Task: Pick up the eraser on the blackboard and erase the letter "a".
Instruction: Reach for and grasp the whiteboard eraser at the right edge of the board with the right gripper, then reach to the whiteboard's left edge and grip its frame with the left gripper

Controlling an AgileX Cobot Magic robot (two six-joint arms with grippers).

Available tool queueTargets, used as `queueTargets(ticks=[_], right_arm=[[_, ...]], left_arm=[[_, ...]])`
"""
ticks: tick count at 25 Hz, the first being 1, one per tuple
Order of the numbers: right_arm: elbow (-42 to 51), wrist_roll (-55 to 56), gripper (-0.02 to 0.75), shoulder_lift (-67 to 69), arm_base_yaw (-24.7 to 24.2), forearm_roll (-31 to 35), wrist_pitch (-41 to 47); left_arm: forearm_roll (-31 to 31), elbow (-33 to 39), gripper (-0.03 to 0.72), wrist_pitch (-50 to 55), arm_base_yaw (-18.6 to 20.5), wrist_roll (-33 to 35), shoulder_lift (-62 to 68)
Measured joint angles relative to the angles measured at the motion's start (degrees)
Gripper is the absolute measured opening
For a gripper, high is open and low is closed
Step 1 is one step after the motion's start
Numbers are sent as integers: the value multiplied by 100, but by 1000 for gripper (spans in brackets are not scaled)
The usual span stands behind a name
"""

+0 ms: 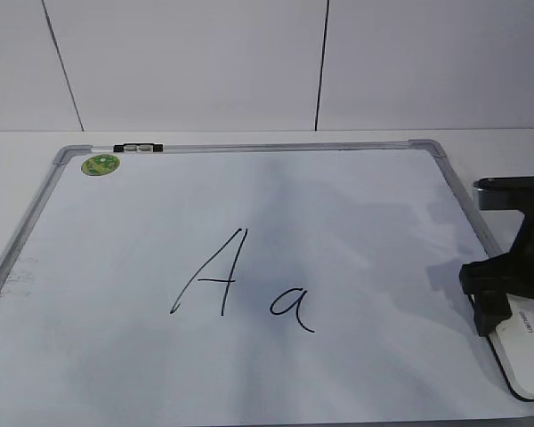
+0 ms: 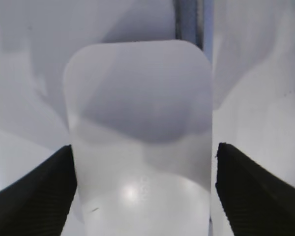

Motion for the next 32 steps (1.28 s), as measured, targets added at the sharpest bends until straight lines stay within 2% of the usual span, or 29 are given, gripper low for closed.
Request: queueTargets(ticks=[32], right_arm=[[0, 0, 556, 0, -9, 0, -57]], left_arm=[[0, 0, 235, 0, 0, 0, 0]])
